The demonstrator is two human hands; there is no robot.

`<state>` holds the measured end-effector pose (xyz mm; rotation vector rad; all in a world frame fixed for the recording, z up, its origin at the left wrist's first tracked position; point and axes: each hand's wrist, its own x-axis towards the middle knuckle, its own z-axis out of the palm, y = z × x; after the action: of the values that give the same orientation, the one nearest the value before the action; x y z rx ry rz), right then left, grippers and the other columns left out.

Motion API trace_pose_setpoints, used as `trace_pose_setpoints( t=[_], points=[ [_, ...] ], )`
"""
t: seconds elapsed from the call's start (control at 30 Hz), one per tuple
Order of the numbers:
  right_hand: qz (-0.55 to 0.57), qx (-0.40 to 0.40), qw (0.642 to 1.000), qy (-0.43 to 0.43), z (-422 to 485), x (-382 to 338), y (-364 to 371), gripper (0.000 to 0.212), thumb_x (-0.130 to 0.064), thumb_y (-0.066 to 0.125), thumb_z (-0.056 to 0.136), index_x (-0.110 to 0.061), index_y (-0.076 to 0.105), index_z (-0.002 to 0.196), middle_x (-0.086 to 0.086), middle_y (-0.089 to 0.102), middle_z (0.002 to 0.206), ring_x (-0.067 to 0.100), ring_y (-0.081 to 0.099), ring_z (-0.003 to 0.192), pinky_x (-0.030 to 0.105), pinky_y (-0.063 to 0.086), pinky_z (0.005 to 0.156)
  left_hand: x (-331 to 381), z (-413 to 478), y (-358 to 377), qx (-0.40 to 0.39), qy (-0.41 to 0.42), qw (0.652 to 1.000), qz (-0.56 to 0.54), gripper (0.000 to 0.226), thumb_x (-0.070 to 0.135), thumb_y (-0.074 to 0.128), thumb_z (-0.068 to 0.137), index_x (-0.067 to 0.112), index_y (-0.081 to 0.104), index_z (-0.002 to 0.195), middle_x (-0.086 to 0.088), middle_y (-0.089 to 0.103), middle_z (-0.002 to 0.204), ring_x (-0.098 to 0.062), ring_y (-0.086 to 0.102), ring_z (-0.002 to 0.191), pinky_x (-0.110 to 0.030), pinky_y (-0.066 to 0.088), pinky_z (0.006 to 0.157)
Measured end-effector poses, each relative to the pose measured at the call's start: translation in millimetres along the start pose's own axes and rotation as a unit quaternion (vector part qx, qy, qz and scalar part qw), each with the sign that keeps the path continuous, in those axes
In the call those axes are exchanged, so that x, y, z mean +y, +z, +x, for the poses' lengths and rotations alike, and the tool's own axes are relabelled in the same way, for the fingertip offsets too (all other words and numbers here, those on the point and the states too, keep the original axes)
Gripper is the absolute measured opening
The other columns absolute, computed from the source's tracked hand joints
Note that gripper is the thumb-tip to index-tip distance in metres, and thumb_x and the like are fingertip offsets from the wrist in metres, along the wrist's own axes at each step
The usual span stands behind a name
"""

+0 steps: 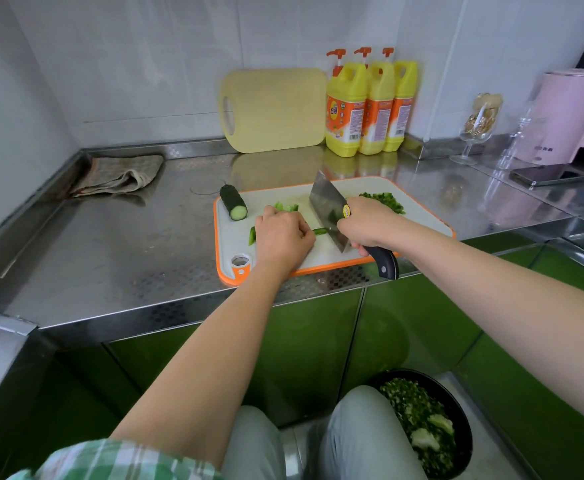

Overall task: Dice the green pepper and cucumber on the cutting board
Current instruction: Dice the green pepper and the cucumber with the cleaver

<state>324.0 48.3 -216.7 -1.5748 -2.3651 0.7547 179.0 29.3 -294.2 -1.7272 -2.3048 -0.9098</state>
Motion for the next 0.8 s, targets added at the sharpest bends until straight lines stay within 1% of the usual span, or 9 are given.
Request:
trace_pose_setpoints(
  t=[0.1,0.2,0.3,0.33,0.37,0.47,0.6,0.73,0.8],
  points=[
    [-0.018,-0.012,1.000,0.012,1.5,-3.6,2.3,0.016,-0.002,0.038,0.089,0.000,0.049,0.100,0.016,0.060,0.074,0.024,0.053,0.047,0.022,0.042,0.045,0.5,-0.2,0.0,-0.003,-0.003,1.000,-0.006,0.015,0.023,0.055,0.080,0.019,0.069,0.077,-0.003,0.068,0.076,-0.030,0.047,0.095,-0.036,0.036,0.077],
    [-0.003,-0.003,1.000,0.017,8.4,-2.5,7.2,0.018,-0.002,0.038,0.089,0.002,0.049,0.103,0.018,0.060,0.074,0.026,0.054,0.049,0.024,0.044,0.049,-0.2,-0.2,0.0,-0.005,-0.005,1.000,-0.012,0.014,0.023,0.056,0.079,0.020,0.069,0.077,-0.002,0.068,0.075,-0.030,0.047,0.095,-0.036,0.035,0.077],
    [0.010,0.033,0.999,0.007,10.9,3.2,10.3,0.010,-0.005,0.039,0.088,-0.004,0.046,0.094,0.017,0.060,0.069,0.029,0.057,0.053,0.030,0.047,0.056,-2.0,0.1,0.8,-0.006,-0.005,1.000,-0.023,0.012,0.025,0.059,0.080,0.021,0.070,0.079,-0.001,0.068,0.077,-0.029,0.047,0.096,-0.036,0.035,0.077],
    [0.016,0.041,0.999,-0.001,10.6,4.5,9.9,0.004,-0.006,0.039,0.087,-0.008,0.042,0.087,0.015,0.058,0.067,0.028,0.057,0.051,0.029,0.046,0.053,-2.4,0.6,0.7,-0.006,-0.004,1.000,-0.025,0.012,0.026,0.060,0.080,0.021,0.071,0.080,0.000,0.069,0.078,-0.029,0.047,0.096,-0.037,0.036,0.078],
    [0.022,0.045,0.999,-0.005,9.5,4.9,8.9,0.006,-0.006,0.039,0.087,-0.010,0.039,0.082,0.014,0.056,0.066,0.027,0.055,0.048,0.026,0.043,0.050,-2.5,1.0,0.7,-0.007,-0.004,1.000,-0.028,0.013,0.026,0.060,0.081,0.020,0.072,0.081,0.000,0.069,0.078,-0.029,0.047,0.096,-0.037,0.036,0.079],
    [0.031,0.036,0.999,-0.011,5.2,3.3,4.6,0.006,-0.003,0.039,0.085,-0.008,0.043,0.085,0.015,0.057,0.067,0.025,0.053,0.044,0.022,0.040,0.044,-2.6,1.8,1.8,-0.013,-0.004,0.999,-0.029,0.013,0.027,0.061,0.081,0.020,0.072,0.083,-0.001,0.069,0.079,-0.029,0.047,0.097,-0.039,0.037,0.082],
    [-0.004,0.001,1.000,-0.004,3.5,0.5,6.5,0.015,-0.002,0.040,0.087,0.000,0.052,0.095,0.015,0.063,0.069,0.026,0.057,0.051,0.025,0.044,0.048,-2.9,1.3,1.8,-0.011,-0.003,0.999,-0.032,0.012,0.027,0.062,0.082,0.020,0.073,0.082,0.000,0.069,0.078,-0.028,0.047,0.097,-0.038,0.037,0.080],
    [0.003,0.003,1.000,0.015,9.5,-0.5,9.5,0.011,0.000,0.039,0.086,-0.001,0.049,0.084,0.015,0.058,0.066,0.026,0.054,0.050,0.025,0.044,0.049,-1.7,-0.1,-0.7,-0.012,-0.005,0.999,-0.038,0.012,0.027,0.061,0.082,0.022,0.072,0.080,0.001,0.069,0.077,-0.027,0.046,0.096,-0.038,0.038,0.081],
    [0.003,0.018,1.000,0.016,12.8,2.2,9.4,0.012,-0.001,0.040,0.085,0.000,0.051,0.083,0.017,0.061,0.067,0.029,0.057,0.055,0.027,0.044,0.053,-1.2,-1.0,-1.2,-0.011,-0.005,0.999,-0.037,0.014,0.025,0.059,0.081,0.021,0.073,0.081,0.002,0.068,0.076,-0.027,0.046,0.095,-0.038,0.039,0.081]
  ],
)
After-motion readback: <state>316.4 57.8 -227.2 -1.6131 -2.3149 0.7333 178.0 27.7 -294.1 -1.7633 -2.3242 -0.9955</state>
